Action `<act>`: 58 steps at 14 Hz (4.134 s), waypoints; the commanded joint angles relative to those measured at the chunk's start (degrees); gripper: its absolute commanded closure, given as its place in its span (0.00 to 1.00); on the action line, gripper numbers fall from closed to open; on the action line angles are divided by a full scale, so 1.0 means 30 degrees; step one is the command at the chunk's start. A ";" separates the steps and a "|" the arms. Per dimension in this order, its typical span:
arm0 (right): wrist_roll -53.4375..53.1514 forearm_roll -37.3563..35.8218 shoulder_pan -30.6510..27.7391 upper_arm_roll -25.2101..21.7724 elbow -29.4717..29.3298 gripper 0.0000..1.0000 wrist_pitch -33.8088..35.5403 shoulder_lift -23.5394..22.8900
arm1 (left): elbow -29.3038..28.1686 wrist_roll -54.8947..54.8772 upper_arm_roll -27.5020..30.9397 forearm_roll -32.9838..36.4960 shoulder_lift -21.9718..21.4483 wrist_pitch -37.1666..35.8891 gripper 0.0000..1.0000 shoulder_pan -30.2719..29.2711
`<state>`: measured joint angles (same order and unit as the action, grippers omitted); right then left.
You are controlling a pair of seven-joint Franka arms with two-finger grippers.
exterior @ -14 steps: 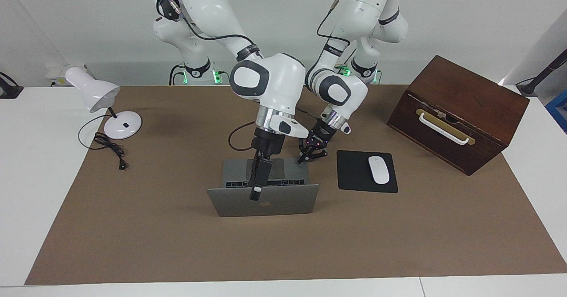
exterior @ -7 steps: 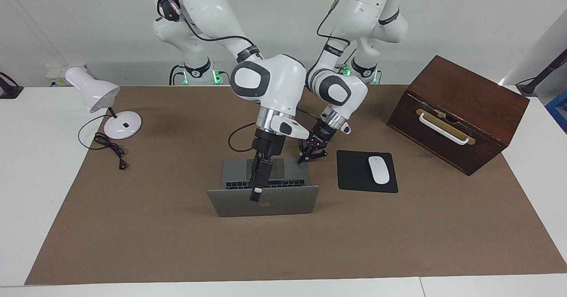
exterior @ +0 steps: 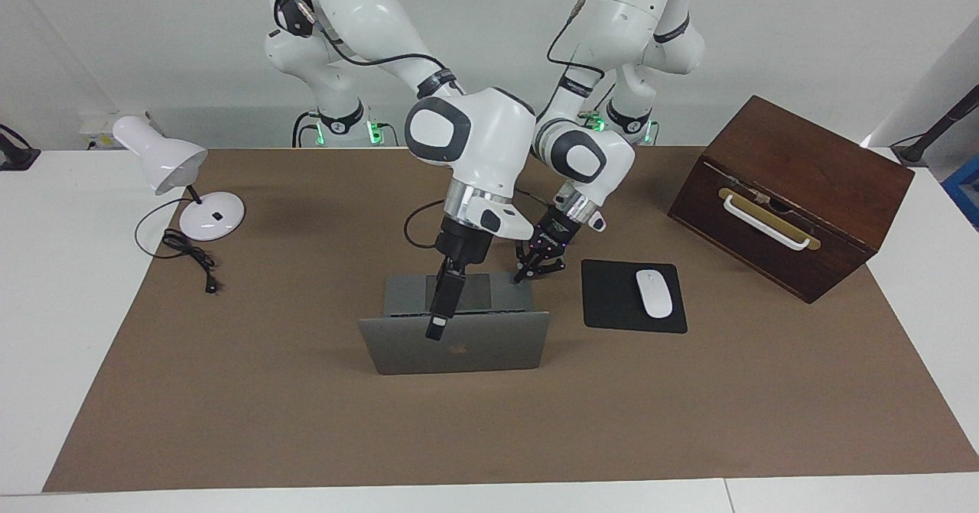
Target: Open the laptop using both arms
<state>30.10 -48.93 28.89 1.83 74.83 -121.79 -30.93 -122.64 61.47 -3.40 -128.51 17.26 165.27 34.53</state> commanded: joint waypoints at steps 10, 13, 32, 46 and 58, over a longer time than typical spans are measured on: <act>-0.1711 0.3677 0.0418 0.0355 0.0019 0.00 0.3388 0.1229 | 0.0158 -0.0745 0.0226 -0.0085 0.1189 0.0659 1.00 0.0530; -0.1830 0.5467 0.0331 0.0297 -0.0011 0.00 0.4180 0.1755 | 0.0246 -0.0862 0.0226 -0.0056 0.0780 0.1391 1.00 0.0559; -0.7856 1.2941 -0.3449 0.0063 -0.0040 0.00 0.9716 0.6062 | 0.1064 -0.1331 0.0167 0.2400 -0.2533 0.5026 1.00 -0.0523; -1.0442 1.5285 -0.7607 0.0063 -0.0011 0.00 1.1768 0.7498 | 0.3849 -0.1331 0.0226 1.4140 -0.1858 -0.0272 1.00 -0.6350; -1.1290 1.5930 -1.0012 0.0063 0.1040 0.00 1.2591 0.8142 | 0.9587 -0.0979 0.1337 3.0140 -0.1009 -1.2486 1.00 -1.1072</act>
<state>-1.92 -2.70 -0.03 1.50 74.66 -84.15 -8.86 -98.46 58.18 -0.45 -43.33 12.64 132.93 1.66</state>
